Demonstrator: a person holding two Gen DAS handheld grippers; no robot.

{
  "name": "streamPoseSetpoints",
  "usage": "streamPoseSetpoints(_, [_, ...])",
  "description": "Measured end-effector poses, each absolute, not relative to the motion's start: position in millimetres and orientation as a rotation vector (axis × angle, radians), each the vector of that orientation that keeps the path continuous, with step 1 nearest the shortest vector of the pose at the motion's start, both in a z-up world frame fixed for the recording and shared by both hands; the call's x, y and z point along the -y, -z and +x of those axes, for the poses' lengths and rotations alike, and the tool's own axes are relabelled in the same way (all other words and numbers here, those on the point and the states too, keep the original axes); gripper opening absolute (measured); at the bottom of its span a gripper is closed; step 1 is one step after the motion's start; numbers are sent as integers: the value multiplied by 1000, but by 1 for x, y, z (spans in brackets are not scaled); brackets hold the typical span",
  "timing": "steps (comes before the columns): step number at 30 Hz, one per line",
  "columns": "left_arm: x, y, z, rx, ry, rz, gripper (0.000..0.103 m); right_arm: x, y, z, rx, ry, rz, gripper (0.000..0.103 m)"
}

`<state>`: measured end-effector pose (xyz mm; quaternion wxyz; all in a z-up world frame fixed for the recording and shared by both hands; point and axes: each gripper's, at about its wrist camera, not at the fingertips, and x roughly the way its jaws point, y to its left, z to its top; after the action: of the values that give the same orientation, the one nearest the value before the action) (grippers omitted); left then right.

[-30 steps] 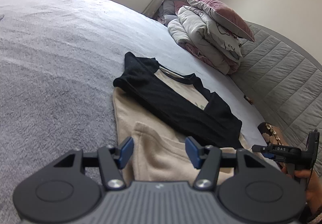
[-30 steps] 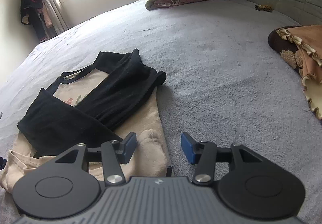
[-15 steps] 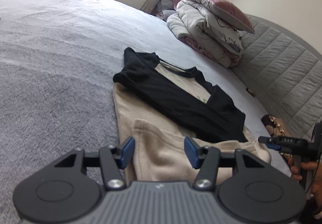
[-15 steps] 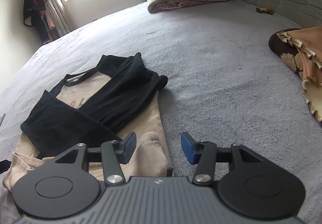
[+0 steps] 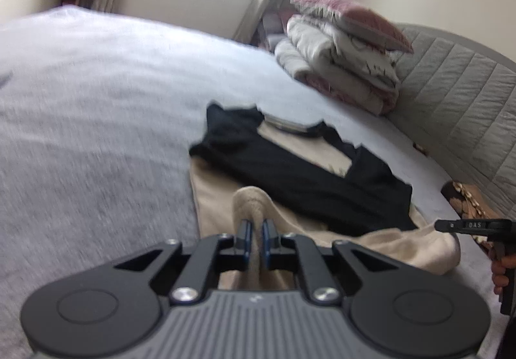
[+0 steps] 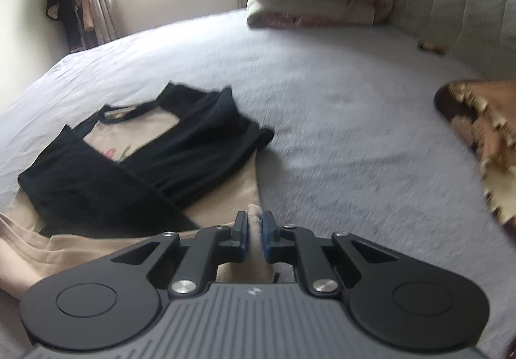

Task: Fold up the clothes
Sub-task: 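Grasp the beige shirt edge with both grippers and fold it over the shirt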

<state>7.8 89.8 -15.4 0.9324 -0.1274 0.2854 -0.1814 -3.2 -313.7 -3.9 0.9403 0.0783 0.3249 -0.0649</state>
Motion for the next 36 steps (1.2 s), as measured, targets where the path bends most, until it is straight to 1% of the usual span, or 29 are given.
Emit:
streamPoseSetpoints(7, [-96, 1, 24, -495, 306, -265, 8, 311, -14, 10, -499, 166, 104, 9])
streamPoseSetpoints(13, [-95, -2, 49, -434, 247, -251, 8, 303, -24, 27, -304, 194, 35, 9])
streamPoseSetpoints(18, [-92, -5, 83, -423, 219, -221, 8, 304, -22, 61, -301, 222, 11, 9])
streamPoseSetpoints(19, [-91, -5, 91, -422, 214, -207, 7, 305, -21, 69, -306, 229, 12, 9])
streamPoseSetpoints(22, [-87, -7, 115, -417, 184, -158, 0, 308, -19, 93, -322, 254, 7, 9])
streamPoseSetpoints(24, [-90, -8, 132, -416, 129, -139, 0, 310, -18, 110, -329, 271, 8, 9])
streamPoseSetpoints(26, [-102, -5, 153, -444, 113, -200, 0, 314, -17, 127, -333, 283, 22, 9])
streamPoseSetpoints(30, [-130, 10, 184, -579, 138, -424, 0, 315, -9, 153, -381, 275, 11, 9])
streamPoseSetpoints(33, [-138, 17, 190, -635, 197, -506, 4, 312, -2, 158, -429, 257, -14, 9])
streamPoseSetpoints(35, [-137, 19, 188, -647, 243, -542, 16, 314, 3, 157, -454, 253, -17, 9])
streamPoseSetpoints(36, [-135, 19, 187, -652, 265, -554, 20, 316, 6, 156, -465, 253, -13, 9])
